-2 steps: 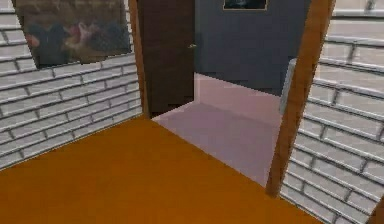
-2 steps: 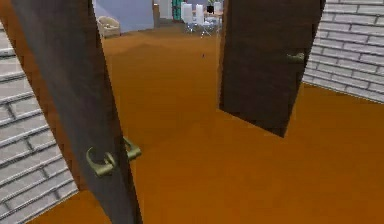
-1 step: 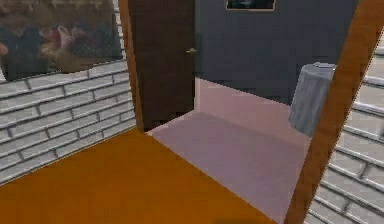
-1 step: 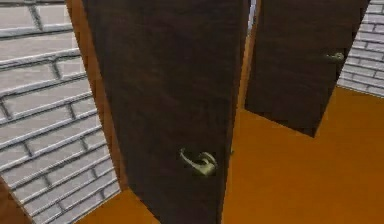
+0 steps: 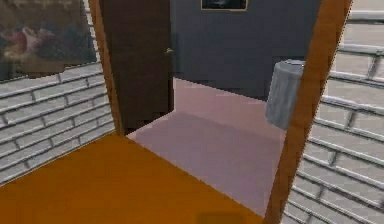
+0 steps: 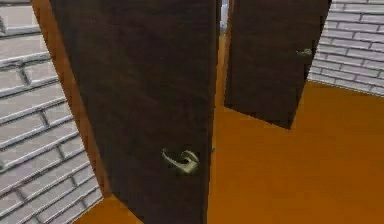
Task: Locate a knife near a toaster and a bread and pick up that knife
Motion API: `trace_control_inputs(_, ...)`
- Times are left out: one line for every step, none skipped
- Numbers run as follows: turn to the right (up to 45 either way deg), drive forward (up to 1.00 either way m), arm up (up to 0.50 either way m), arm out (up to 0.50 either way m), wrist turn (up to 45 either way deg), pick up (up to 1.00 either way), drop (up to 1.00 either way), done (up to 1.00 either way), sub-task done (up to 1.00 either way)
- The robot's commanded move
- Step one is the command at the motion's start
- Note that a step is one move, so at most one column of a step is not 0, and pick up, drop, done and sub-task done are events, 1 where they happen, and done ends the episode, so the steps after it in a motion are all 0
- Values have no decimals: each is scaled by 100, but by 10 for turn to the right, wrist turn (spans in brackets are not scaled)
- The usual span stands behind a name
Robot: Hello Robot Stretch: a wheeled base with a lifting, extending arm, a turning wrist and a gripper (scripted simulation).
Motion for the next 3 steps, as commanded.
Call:
trace_control_inputs(0,100,0,0,0,0,0,0,0)
trace_control_inputs(120,0,0,0,0,0,0,0,0)
trace_control_inputs(0,15,0,0,0,0,0,0,0)
